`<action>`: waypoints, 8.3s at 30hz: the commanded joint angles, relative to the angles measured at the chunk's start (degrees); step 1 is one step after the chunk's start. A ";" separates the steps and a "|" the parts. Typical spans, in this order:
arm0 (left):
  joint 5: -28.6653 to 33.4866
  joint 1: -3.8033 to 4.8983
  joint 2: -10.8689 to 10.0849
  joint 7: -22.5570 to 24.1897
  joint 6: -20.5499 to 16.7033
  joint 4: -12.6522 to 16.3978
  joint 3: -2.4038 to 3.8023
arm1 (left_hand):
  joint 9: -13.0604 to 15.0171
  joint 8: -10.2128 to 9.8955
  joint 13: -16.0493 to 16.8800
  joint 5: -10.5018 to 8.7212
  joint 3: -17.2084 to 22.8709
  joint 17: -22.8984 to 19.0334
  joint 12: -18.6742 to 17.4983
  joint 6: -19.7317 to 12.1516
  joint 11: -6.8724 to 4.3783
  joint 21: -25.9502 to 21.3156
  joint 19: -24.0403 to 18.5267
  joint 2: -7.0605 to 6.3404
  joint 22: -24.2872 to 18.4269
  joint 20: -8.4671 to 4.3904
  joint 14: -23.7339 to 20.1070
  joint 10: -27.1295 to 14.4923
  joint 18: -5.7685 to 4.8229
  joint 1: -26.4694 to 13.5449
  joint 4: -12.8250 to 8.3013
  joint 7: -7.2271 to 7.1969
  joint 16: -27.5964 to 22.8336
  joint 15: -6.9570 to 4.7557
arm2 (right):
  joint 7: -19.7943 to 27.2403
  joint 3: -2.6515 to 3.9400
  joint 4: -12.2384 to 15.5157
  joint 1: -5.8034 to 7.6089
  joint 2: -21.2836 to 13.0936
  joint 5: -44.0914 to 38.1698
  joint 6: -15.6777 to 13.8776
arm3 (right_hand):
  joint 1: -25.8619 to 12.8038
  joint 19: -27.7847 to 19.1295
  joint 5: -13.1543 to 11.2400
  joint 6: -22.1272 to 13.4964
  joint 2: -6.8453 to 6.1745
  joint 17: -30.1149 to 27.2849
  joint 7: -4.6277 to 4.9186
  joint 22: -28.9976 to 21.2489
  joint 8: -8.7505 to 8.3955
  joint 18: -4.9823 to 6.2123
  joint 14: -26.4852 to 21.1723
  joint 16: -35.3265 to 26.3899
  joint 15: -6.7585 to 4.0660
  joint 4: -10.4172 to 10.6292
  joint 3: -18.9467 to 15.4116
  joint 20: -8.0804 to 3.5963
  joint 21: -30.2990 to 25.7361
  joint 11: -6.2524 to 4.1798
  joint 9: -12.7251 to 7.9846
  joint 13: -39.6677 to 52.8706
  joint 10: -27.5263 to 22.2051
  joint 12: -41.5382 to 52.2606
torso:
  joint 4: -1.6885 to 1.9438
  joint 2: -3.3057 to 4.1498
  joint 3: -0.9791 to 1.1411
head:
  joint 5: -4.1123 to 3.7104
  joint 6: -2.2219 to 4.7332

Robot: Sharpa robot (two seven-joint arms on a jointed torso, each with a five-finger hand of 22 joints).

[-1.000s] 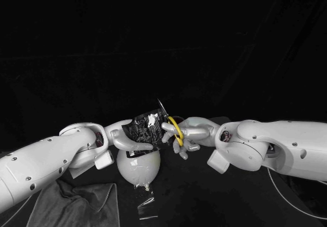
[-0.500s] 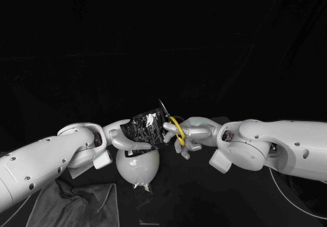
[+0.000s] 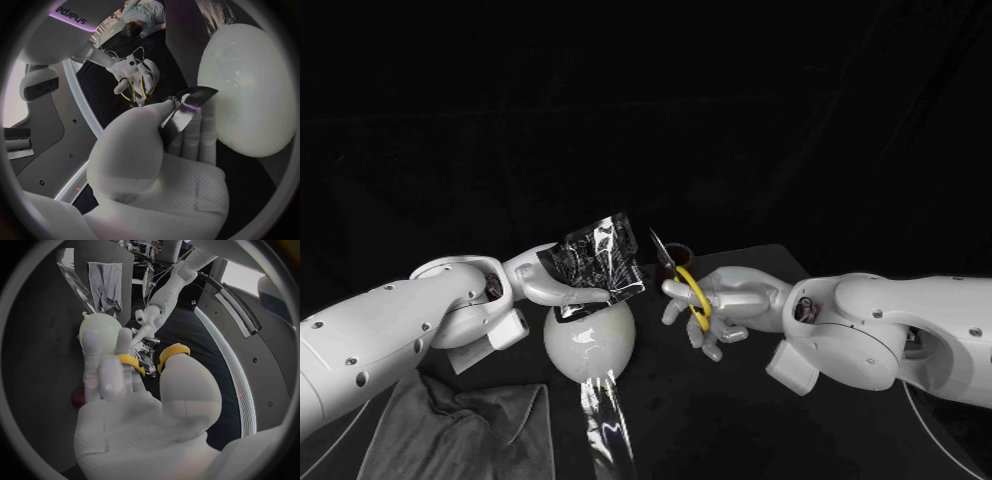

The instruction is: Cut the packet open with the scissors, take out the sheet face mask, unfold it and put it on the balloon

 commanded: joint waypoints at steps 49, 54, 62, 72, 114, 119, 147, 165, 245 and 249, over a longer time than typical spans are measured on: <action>3.49 -0.01 -0.73 2.11 5.73 0.78 0.08 | 7.64 0.15 -0.03 0.33 -0.30 0.11 -0.28 0.00 -0.03 0.39 -0.71 0.51 0.13 -0.05 -0.27 -0.09 0.70 -0.24 -0.09 -0.14 0.23 -0.17 | 3.04 -0.68 -0.46 -4.18 3.06 -1.21 1.57 | -0.61 -2.07 -0.17 -3.01 -2.62 -3.03 3.19 -2.44 -1.87 0.97 -1.61 -2.70 0.35 0.11 -1.40 0.41 -4.23 -0.10 -1.43 -0.85 -1.59 -3.19 | 0.19 0.00 0.01 | 0.55 -0.72; 3.46 -0.01 -0.82 2.01 6.00 1.25 0.08 | 7.64 0.15 -0.03 0.33 -0.30 0.11 -0.28 0.00 -0.03 0.39 -0.71 0.51 0.13 -0.05 -0.27 -0.09 0.70 -0.24 -0.09 -0.14 0.23 -0.17 | 3.68 -0.62 -0.88 -3.97 3.72 -1.61 1.24 | -0.67 -2.58 -0.12 -3.40 -3.37 -4.61 3.52 -2.61 -2.30 0.97 -2.68 -4.14 0.72 0.12 -1.98 0.76 -4.63 0.29 -1.73 -2.08 -3.10 -5.02 | 0.15 0.05 0.00 | 0.53 -0.70; 3.44 -0.01 -0.80 1.94 6.34 1.60 0.09 | 7.64 0.15 -0.03 0.33 -0.30 0.11 -0.28 0.00 -0.03 0.39 -0.71 0.51 0.13 -0.05 -0.27 -0.09 0.70 -0.24 -0.09 -0.14 0.23 -0.17 | 4.47 -0.51 -1.02 -2.78 4.10 -2.49 0.80 | -0.43 -2.93 -0.16 -3.34 -2.55 -6.13 3.72 -2.78 -2.39 1.03 -3.63 -5.47 1.02 0.09 -1.48 1.11 -4.97 0.60 -1.98 -3.80 -4.30 -7.05 | 0.18 -0.03 -0.04 | 0.33 -0.51; 3.31 -0.01 -0.72 1.74 6.72 1.70 0.09 | 7.67 0.16 -0.03 0.33 -0.35 0.33 -0.27 0.00 -0.04 0.42 -0.78 0.52 0.16 -0.05 -0.23 -0.08 0.71 -0.24 -0.11 -0.14 0.40 -0.18 | 4.74 -0.38 -1.32 -2.18 4.36 -3.26 1.30 | -0.21 -3.25 -0.20 -3.23 -1.90 -7.99 4.10 -2.93 -2.43 1.04 -4.65 -6.99 1.44 0.07 -0.97 1.50 -5.26 1.10 -2.32 -6.76 -6.40 -10.16 | 0.11 -0.02 -0.06 | 0.44 -0.11; 3.60 -0.02 -0.58 1.75 6.76 1.28 0.09 | 7.70 0.17 -0.02 0.33 -0.37 0.41 -0.26 0.01 -0.05 0.44 -0.82 0.55 0.18 -0.04 -0.22 -0.05 0.71 -0.23 -0.13 -0.12 0.48 -0.18 | 1.82 -0.45 -6.18 -2.98 6.14 -6.41 4.49 | 0.12 -3.56 -0.12 -2.52 -3.44 -9.36 4.35 -2.92 -2.16 1.08 -5.46 -7.69 1.78 0.13 -2.04 1.87 -5.35 1.44 -2.62 -9.97 -6.78 -12.30 | 0.14 -0.03 -0.06 | 0.25 0.13; 3.98 -0.02 -0.49 1.92 6.56 1.18 0.09 | 7.70 0.17 -0.02 0.33 -0.37 0.41 -0.26 0.01 -0.05 0.44 -0.82 0.55 0.18 -0.04 -0.22 -0.05 0.71 -0.23 -0.13 -0.12 0.48 -0.18 | 2.60 -0.45 -5.80 -3.30 6.25 -6.46 3.78 | 0.44 -3.87 0.07 -3.74 -5.96 -10.10 4.51 -2.97 -2.75 1.04 -6.12 -8.18 2.03 0.21 -4.03 2.05 -5.52 1.76 -3.06 -11.82 -8.76 -13.94 | 0.17 -0.01 -0.06 | 0.08 0.28; 5.34 -0.02 -0.42 1.25 8.00 1.26 0.10 | 7.77 0.18 -0.01 0.33 -0.45 0.69 -0.23 0.02 -0.04 0.52 -0.94 0.63 0.26 -0.04 -0.17 0.00 0.72 -0.22 -0.18 -0.10 0.75 -0.19 | 3.41 -0.43 -7.37 -4.34 7.41 -8.78 4.31 | 1.82 -4.09 0.33 -3.46 -7.55 -9.46 5.40 -2.81 -1.85 1.09 -6.16 -6.62 3.01 0.25 -5.37 2.97 -5.35 2.90 -3.36 -19.31 -13.97 -13.68 | 0.12 -0.02 0.03 | 0.27 0.26; 5.34 0.00 -0.91 -0.04 9.24 1.13 0.11 | 7.80 0.18 -0.01 0.34 -0.46 0.69 -0.22 0.02 -0.05 0.55 -0.96 0.63 0.28 -0.04 -0.19 0.01 0.73 -0.19 -0.23 -0.10 0.77 -0.19 | 0.66 -0.44 -6.63 -4.31 6.60 -12.18 8.18 | 1.70 -4.20 0.42 -2.39 -8.23 -10.24 5.37 -2.71 -1.50 1.10 -6.59 -6.92 2.97 0.27 -5.92 2.96 -5.27 2.84 -3.31 -20.41 -13.20 -13.60 | 0.14 -0.01 -0.07 | 0.33 -0.08; 4.84 0.02 -0.80 -0.27 9.29 1.73 0.12 | 7.91 0.18 0.00 0.34 -0.55 0.95 -0.21 0.04 -0.03 0.71 -1.12 0.69 0.43 -0.02 -0.17 0.04 0.74 -0.15 -0.37 -0.07 1.08 -0.18 | 5.10 0.14 -8.67 -4.11 8.44 -10.15 3.18 | 3.15 -4.11 -0.04 0.28 -4.34 -9.48 5.49 -1.51 -2.57 0.98 -5.38 -3.97 2.85 0.17 -2.59 2.65 -3.75 2.81 -4.92 -27.49 -10.71 -14.01 | 0.14 -0.01 -0.05 | -0.63 1.00; 5.03 0.02 -0.78 -0.25 9.19 1.63 0.12 | 7.97 0.17 0.01 0.34 -0.60 1.07 -0.20 0.04 -0.02 0.79 -1.19 0.75 0.50 -0.01 -0.17 0.05 0.74 -0.16 -0.40 -0.06 1.22 -0.17 | 5.23 0.13 -8.47 -4.11 8.21 -10.04 2.75 | 3.05 -4.19 0.03 0.04 -5.29 -9.49 5.62 -1.46 -2.60 1.01 -5.45 -3.86 2.98 0.21 -3.40 2.81 -3.71 2.94 -5.03 -27.95 -11.01 -13.91 | 0.15 0.00 -0.03 | -0.81 1.17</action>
